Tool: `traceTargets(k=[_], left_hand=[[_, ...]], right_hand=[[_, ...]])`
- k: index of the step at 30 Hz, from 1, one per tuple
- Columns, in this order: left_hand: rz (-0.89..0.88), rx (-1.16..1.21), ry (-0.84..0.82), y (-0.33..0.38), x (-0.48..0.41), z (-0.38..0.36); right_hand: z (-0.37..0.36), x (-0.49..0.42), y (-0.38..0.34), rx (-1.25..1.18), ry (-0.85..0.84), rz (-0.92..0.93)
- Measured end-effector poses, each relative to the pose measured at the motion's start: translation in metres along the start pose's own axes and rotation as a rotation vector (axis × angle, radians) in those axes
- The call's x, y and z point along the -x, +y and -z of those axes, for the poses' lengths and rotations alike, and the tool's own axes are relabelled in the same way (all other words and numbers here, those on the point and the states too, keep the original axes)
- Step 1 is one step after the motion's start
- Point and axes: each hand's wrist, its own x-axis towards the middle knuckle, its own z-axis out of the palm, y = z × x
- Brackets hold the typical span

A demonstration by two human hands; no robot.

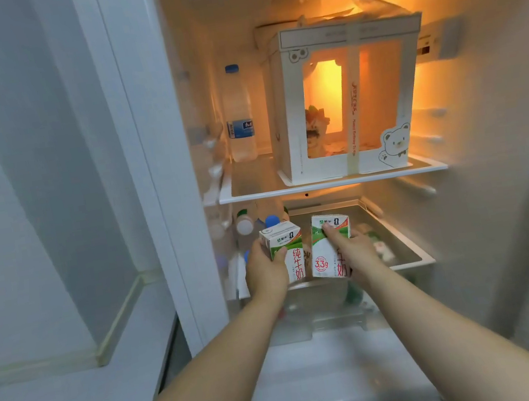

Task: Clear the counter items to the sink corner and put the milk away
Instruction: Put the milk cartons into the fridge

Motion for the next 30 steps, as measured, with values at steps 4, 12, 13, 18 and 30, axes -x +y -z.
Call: traceTargets(k=[4,12,13,18,30], left_hand=[[-0.047,-0.064,-0.027,-0.015,-0.016,-0.007],[-0.037,-0.021,0.007,-0.040,-0.044,-0.012],[-0.042,-0.018,0.021,-0.041,-0.044,-0.014],[-0.094,-0.114,0.185,-0.046,-0.042,-0.023],[0.009,-0.230,0.339,-0.054,-0.044,-0.041]], right_hand=[[0.008,-0.013,0.006,0.016,0.072,0.083],[0.011,-0.036,0.017,-0.066,0.007,0.043],[0.011,-0.038,0.018,-0.066,-0.005,0.044],[0.009,-0.046,0.028,-0.059,-0.059,0.066],[0.012,-0.062,0.043,-0.069,-0.036,0.079]])
